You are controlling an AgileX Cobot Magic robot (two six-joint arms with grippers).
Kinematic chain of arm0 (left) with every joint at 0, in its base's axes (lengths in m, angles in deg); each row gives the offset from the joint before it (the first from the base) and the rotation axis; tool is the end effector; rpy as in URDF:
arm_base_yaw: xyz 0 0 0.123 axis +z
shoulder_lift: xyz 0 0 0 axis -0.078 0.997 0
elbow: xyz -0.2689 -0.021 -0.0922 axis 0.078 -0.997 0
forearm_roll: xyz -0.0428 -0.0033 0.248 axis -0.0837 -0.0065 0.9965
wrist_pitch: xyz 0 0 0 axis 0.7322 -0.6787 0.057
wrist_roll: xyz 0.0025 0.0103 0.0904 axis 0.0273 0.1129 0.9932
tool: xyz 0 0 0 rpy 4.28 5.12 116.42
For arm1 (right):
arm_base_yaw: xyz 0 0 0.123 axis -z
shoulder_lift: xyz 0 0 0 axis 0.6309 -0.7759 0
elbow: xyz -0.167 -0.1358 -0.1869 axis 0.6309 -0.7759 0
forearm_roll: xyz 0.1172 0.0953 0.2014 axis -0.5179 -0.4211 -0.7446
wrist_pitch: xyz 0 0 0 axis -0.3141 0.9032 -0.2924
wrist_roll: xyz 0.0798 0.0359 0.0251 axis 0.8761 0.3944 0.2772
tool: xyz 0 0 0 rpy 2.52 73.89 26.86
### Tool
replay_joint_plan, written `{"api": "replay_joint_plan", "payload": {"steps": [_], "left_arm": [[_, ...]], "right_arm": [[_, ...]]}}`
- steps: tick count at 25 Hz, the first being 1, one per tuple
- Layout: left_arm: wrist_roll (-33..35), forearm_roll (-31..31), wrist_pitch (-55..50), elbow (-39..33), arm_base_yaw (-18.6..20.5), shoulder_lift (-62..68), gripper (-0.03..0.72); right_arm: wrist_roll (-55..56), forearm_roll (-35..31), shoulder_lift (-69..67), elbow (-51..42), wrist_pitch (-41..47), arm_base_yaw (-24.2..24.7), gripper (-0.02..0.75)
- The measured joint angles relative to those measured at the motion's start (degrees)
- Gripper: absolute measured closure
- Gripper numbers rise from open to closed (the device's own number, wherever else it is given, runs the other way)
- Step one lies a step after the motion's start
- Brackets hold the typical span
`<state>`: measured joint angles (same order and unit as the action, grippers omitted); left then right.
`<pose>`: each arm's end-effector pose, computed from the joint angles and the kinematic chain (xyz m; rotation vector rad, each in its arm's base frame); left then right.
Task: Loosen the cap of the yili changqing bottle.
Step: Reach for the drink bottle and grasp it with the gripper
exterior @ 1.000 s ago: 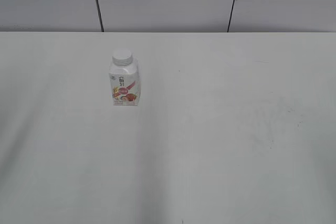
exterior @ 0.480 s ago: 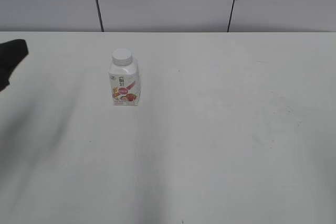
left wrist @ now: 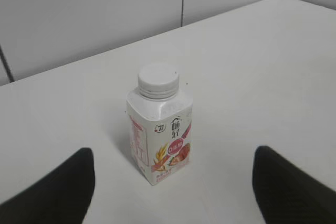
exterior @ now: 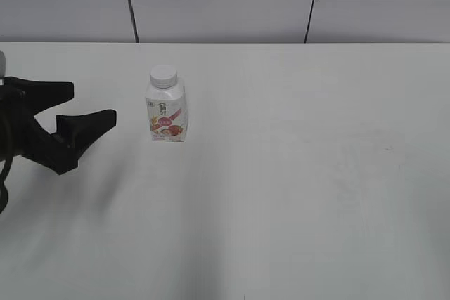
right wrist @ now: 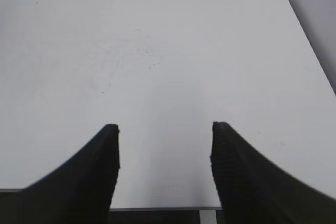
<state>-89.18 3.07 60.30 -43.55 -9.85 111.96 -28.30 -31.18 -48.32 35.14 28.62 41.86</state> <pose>0.2225 -0.0718 0.1738 0.6833 1.7587 -0.4744 -0.0092 0.0078 0.2786 -0.1349 2.0510 -0.0276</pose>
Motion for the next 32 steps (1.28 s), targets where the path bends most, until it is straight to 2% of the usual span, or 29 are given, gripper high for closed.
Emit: {"api": "replay_joint_plan", "payload": {"steps": [4,6,8,14,19,26,32], "left_arm": [[-0.20,12.88,4.98,5.47,5.55,7.28,0.126],[-1.05,15.95,5.70,7.85,7.38,10.43,0.126],[-1.43,16.52,5.74,9.73,8.28,12.92,0.126],[-4.56,20.94,8.90,17.99,8.51,22.10,0.122],[-10.53,28.07,11.61,27.96,8.51,30.73,0.090],[-20.63,40.42,14.51,41.94,8.51,38.07,0.090],[-22.92,45.90,17.52,47.63,8.51,42.54,0.094]], "right_arm": [[0.00,0.00,0.00,0.00,0.00,0.00,0.290],[0.00,0.00,0.00,0.00,0.00,0.00,0.290],[0.00,0.00,0.00,0.00,0.00,0.00,0.290],[0.00,0.00,0.00,0.00,0.00,0.00,0.290],[0.00,0.00,0.00,0.00,0.00,0.00,0.290],[0.00,0.00,0.00,0.00,0.00,0.00,0.290],[0.00,0.00,0.00,0.00,0.00,0.00,0.290]]}}
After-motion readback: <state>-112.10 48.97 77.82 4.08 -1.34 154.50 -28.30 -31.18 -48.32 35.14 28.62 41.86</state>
